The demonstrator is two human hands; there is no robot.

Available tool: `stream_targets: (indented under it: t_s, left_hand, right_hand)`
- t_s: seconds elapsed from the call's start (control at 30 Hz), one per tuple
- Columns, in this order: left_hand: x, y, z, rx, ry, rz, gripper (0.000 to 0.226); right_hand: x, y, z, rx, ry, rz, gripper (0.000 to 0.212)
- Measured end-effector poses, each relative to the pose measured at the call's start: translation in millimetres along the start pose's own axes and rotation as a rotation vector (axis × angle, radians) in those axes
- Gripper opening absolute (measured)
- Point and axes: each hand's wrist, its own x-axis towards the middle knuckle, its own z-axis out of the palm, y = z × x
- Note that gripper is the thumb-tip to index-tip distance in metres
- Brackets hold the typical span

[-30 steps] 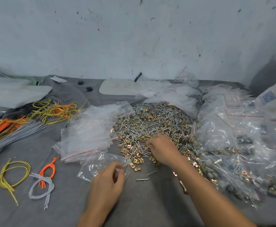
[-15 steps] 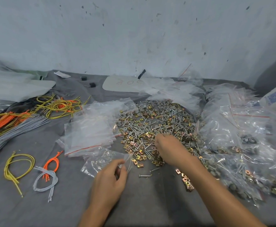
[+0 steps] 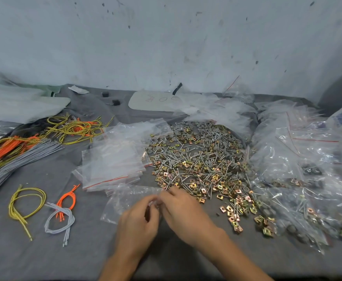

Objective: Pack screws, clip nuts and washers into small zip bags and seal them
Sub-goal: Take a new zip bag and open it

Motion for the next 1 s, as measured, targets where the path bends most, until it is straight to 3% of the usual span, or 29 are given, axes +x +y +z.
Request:
stream_targets:
  t_s: [0.2,0.3,0.4,0.53,0.63,0.73,0.8,0.87,1.0]
  left_hand:
    - [-3.4,6.1,-4.8,-0.170,0.124,0.001,0.029]
    - [-1.5,3.9,-4.0,-0.201,0.121,-0.047,0.022]
    - [-0.2,0.0,-2.2,-0.139,0.143,-0.074,0.028]
    - [-0.6,-0.2,1.1,0.007,0.154,-0.004,0.032]
    - [-1.7,-0.3,3.1,0.062,0.194,0.043,0.027]
    - [-1.6,-0.4,3.2,0.058,0.187,0.066,0.025]
    - [-1.8,-1.8,4.1,0.046,0.145,0.075,0.028]
    - [-1.9,-3.4,4.4,0.041,0.119,0.076,0.036]
    - [-1.8,-6.0,4.8,0.009,0.131,0.073,0.026]
  right_hand:
    - [2.1,-0.9,6.3,0.101,-0.045,0.007,0.016]
    - [-2.6,-1.4,10.4,0.013,0.084,-0.006,0.022]
    - [-10.8,2.4,9.4,0.117,0.136,0.016,0.029]
    - [-16.2,7.0,0.2,0.342,0.016,0.031,0.026]
    - [-17.7,14.6,-8.6,0.454,0.073,0.093,0.026]
    - [-8.9,44.2,-19.8,0.182,0.199,0.276,0.016]
    - [0.4,60.8,-25.7,-0.037,0.141,0.347,0.013]
    - [9.7,68.0,-24.1,-0.078,0.035,0.350,0.013]
    - [19.1,68.6,-20.2,-0.179,-0.018,0.338,0.020]
